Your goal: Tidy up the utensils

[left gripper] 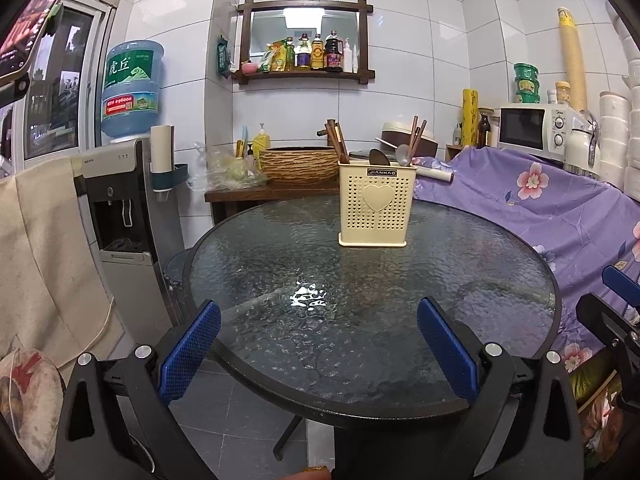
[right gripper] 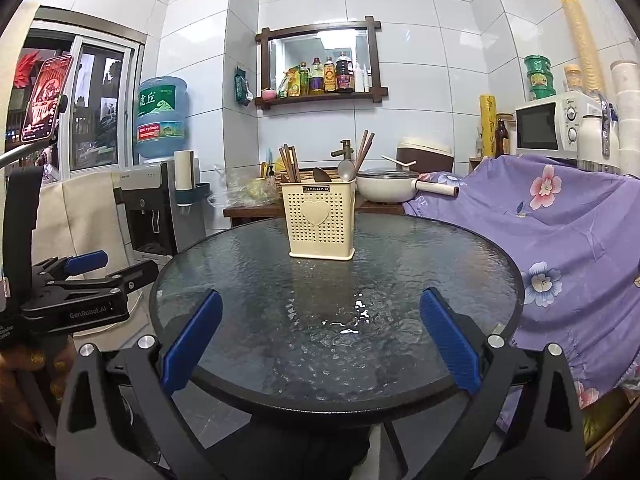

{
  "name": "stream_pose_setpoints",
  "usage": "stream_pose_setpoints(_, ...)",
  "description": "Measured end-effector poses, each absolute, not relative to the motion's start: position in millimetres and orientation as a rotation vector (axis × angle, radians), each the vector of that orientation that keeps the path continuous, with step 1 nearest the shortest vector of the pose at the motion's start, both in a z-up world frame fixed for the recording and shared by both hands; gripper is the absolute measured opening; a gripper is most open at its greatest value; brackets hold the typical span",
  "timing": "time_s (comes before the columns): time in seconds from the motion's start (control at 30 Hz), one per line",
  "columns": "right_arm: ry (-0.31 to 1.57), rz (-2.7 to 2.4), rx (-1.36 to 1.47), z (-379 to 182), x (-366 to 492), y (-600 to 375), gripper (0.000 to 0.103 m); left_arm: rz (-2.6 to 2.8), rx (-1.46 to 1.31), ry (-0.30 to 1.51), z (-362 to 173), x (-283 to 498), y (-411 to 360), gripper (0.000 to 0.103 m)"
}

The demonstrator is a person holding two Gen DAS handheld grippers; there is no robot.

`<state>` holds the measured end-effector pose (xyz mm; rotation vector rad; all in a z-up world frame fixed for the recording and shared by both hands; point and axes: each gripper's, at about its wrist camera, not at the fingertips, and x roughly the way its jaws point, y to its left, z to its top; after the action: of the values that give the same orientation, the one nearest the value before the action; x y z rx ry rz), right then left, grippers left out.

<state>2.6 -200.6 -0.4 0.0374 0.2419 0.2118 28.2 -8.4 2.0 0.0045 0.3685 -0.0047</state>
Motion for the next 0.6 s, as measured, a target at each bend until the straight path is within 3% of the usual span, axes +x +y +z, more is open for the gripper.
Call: stream_pose_setpoints(0.6,0.255,0.222,0.037,0.0,2.4,-198.5,0.097,0.001,0.004,0.390,1.5,28.8,-8.1,0.097)
